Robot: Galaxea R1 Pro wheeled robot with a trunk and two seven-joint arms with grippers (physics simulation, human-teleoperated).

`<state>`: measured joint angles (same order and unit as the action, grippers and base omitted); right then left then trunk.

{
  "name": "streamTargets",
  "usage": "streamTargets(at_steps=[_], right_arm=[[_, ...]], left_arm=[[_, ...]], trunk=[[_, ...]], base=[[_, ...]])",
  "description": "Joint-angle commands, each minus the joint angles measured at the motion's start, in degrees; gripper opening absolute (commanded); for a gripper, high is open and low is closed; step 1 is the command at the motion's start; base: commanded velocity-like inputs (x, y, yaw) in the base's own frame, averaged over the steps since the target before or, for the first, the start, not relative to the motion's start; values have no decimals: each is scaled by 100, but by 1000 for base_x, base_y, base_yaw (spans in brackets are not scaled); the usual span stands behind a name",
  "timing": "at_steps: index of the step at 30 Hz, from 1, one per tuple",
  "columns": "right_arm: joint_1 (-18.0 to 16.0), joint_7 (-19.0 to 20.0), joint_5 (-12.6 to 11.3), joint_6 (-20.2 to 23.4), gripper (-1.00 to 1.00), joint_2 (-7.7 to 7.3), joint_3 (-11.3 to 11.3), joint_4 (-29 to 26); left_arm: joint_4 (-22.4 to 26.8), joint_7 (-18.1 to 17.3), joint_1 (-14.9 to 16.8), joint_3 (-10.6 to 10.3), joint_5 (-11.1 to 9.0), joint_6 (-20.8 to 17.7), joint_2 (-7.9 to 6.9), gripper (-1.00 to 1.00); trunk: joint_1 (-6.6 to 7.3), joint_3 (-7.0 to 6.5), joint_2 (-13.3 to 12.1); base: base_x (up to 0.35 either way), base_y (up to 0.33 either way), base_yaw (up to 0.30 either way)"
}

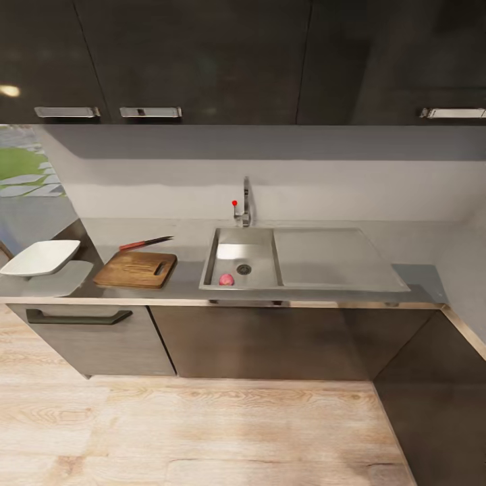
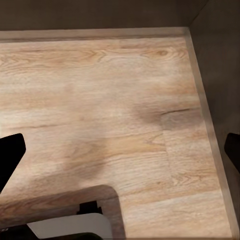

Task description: In the kitchen, take the Vidalia onion out of the sink, dice it on the chopping board with the paring knife, put the diced onion into the bowl on the countertop, then place both the paring knife and the chopping board into the sink.

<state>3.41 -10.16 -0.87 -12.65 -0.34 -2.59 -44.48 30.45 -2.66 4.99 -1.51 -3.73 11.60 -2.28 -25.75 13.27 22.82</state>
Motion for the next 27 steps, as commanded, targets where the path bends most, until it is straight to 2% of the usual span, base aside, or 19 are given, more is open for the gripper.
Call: streamTargets(at_steps=[1, 3, 4, 5, 6, 7, 9, 10, 11, 13, 15, 18, 19, 21, 22, 24, 25, 27], right_arm=[[2, -13, -7, -11, 100, -1, 4, 2], [2, -13, -6, -10, 100, -1, 4, 8], [2, -13, -7, -10, 100, -1, 4, 12], [2, -13, -8, -10, 100, -1, 7, 15], [2, -13, -9, -10, 100, -1, 8, 17], [2, -13, -9, -9, 100, 4, 11, 56], [2, -13, -6, -9, 100, 5, 11, 89], [2, -13, -4, -9, 100, 7, 28, 138], [2, -13, -4, -9, 100, 7, 46, 152], [2, -13, -6, -9, 100, 8, 82, 173], [2, -13, -8, -9, 100, 11, 100, 185], [2, -13, -6, -13, 100, 12, 113, 214], [2, -13, -7, -14, 100, 11, 114, 217], [2, -13, -8, -12, 100, 15, 116, 224], [2, -13, -6, -11, 100, 12, 119, 227], [2, -13, -8, -12, 100, 13, 120, 228], [2, -13, -8, -10, 100, 12, 121, 233], [2, -13, -9, -10, 100, 14, 120, 235]], left_arm=[[352, -18, 101, -17, -31, -565, -3, 100], [802, -18, 176, -20, -25, -1189, -2, 100], [1260, -17, 224, -23, -21, -1740, -2, 100], [1954, -17, 266, -28, -17, -2460, 0, 100], [2176, -17, 275, -29, -16, -2678, 2, 100], [2993, -19, 300, -33, -14, -3479, 9, 100], [3364, -21, 311, -38, -11, -3847, 37, 100], [4012, -23, 368, -47, 66, -4467, 152, 100], [4288, -23, 415, -62, 163, -4715, 200, 100], [4731, -24, 553, -173, 451, -5138, 265, 100], [4989, -24, 677, -289, 670, -5406, 323, 100], [5315, -24, 947, -395, 887, -5830, 479, 100], [5353, -24, 1016, -405, 909, -5909, 504, 100], [5442, -24, 1352, -431, 952, -6233, 564, 100], [5475, -24, 1814, -450, 965, -6629, 599, 100], [5479, -24, 2080, -474, 964, -6772, 630, 100], [5475, -22, 2326, -522, 963, -6849, 702, 100], [5469, -19, 2548, -567, 960, -6891, 779, 100]], trunk=[[-3, 9, 10], [-3, 9, 10], [-3, 9, 10], [-3, 9, 10], [-3, 9, 10], [-3, 9, 10], [-3, 9, 10], [-3, 9, 10], [-3, 9, 10], [-3, 9, 10], [-3, 9, 10], [-3, 9, 10], [-3, 9, 10], [-3, 9, 10], [-3, 9, 10], [-3, 9, 10], [-3, 9, 10], [-3, 9, 10]], base=[[0, -2, 0], [0, -1, 0], [0, 0, 0], [0, 0, 0], [0, 0, 0], [0, 0, 0], [0, 0, 0], [0, 0, 0], [0, 0, 0], [0, 0, 0], [0, 0, 0], [0, 0, 0], [0, 0, 0], [0, 0, 0], [0, 0, 0], [0, 0, 0], [0, 0, 0], [0, 0, 0]])
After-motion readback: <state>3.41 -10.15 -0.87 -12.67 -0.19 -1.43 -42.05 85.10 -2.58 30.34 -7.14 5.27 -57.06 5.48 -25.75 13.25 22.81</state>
